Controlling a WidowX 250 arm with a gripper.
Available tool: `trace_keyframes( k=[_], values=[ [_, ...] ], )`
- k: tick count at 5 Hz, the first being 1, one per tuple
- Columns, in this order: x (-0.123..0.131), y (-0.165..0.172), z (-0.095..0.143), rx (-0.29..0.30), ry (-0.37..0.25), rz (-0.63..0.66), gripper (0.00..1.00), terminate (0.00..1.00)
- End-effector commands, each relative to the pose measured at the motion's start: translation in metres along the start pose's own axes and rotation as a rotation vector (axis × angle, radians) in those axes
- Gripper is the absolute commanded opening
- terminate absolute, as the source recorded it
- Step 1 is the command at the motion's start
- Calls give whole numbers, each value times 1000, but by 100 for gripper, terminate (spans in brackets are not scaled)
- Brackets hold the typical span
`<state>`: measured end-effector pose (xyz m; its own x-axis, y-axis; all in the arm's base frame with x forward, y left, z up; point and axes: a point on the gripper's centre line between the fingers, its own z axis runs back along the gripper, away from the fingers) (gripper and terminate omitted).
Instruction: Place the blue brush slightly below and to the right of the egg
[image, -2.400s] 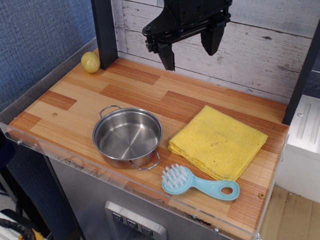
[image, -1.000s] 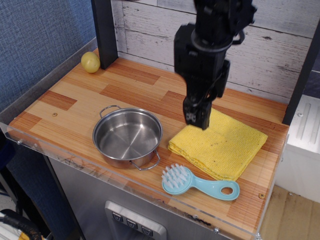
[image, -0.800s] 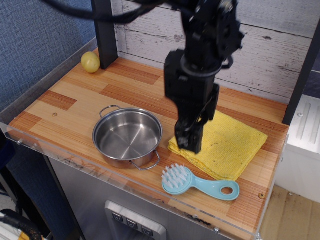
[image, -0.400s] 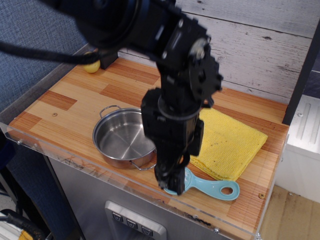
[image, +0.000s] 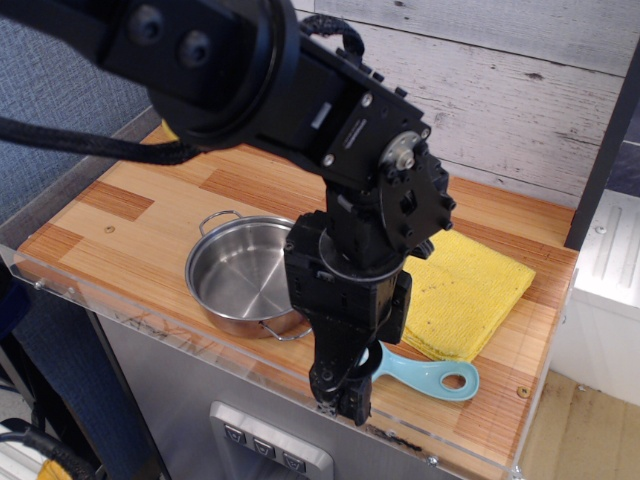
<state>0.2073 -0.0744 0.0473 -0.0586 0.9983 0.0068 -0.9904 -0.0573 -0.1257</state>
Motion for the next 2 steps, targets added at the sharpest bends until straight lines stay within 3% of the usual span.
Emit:
trace_keyframes(
  k=[1, 2],
  values=[
    [3, -23, 11, -50, -13, 43, 100, 0],
    [6, -28, 10, -52, -21, 59, 100, 0]
  ],
)
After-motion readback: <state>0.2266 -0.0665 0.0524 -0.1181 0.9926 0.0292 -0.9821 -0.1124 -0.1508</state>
